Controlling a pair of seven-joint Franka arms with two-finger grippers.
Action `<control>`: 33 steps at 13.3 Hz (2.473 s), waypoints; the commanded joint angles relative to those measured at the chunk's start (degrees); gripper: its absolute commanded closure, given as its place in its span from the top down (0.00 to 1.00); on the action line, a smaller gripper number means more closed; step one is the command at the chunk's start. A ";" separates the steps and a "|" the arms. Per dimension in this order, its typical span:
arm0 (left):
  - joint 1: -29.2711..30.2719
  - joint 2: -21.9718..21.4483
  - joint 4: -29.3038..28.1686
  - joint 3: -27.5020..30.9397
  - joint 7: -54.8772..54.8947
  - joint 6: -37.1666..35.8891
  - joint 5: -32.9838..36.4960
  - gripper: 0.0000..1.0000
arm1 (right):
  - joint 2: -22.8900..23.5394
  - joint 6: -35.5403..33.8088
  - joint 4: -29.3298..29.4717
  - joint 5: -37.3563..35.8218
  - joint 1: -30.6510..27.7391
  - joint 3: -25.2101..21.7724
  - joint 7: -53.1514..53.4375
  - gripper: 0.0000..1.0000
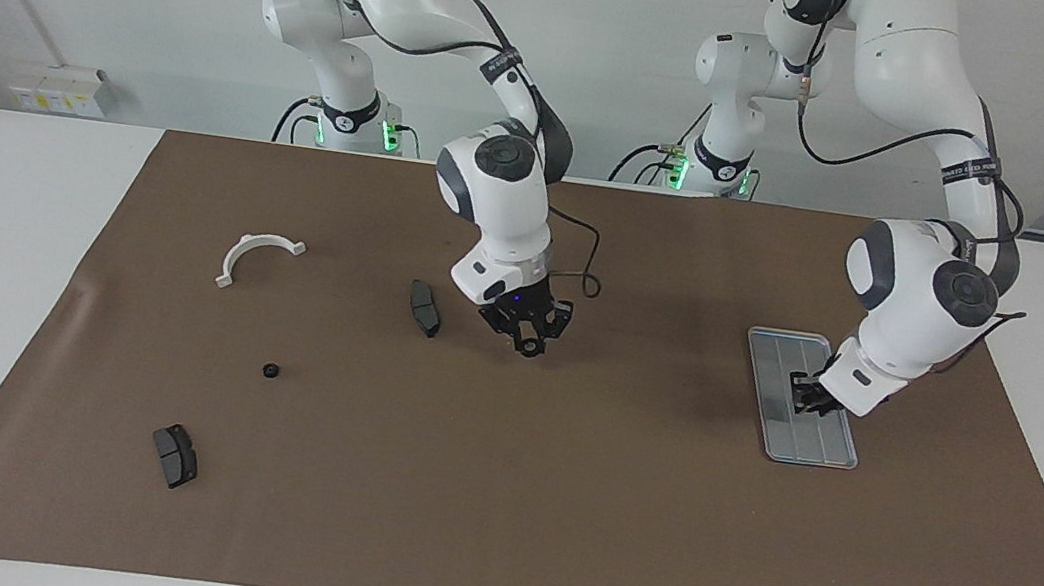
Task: Pick bearing gear from pile to tray
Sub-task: 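Place the gear on the tray with the left gripper while the right gripper carries another, then release the gear at centre with the right gripper while the left gripper withdraws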
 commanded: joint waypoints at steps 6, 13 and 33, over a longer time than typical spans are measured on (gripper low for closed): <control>2.92 -5.85 -14.27 -0.74 5.84 11.30 0.71 0.00 | 4.18 5.33 1.23 -0.74 1.50 -0.11 3.41 0.66; 1.95 -7.00 -20.53 -0.74 5.14 18.35 0.71 0.00 | -1.42 -0.80 0.88 -4.50 -1.55 -0.81 2.62 1.00; -21.23 -3.92 -5.85 -1.27 -33.15 9.19 -2.11 0.74 | -4.52 -2.42 -9.65 -5.58 -32.77 -0.55 -54.33 0.98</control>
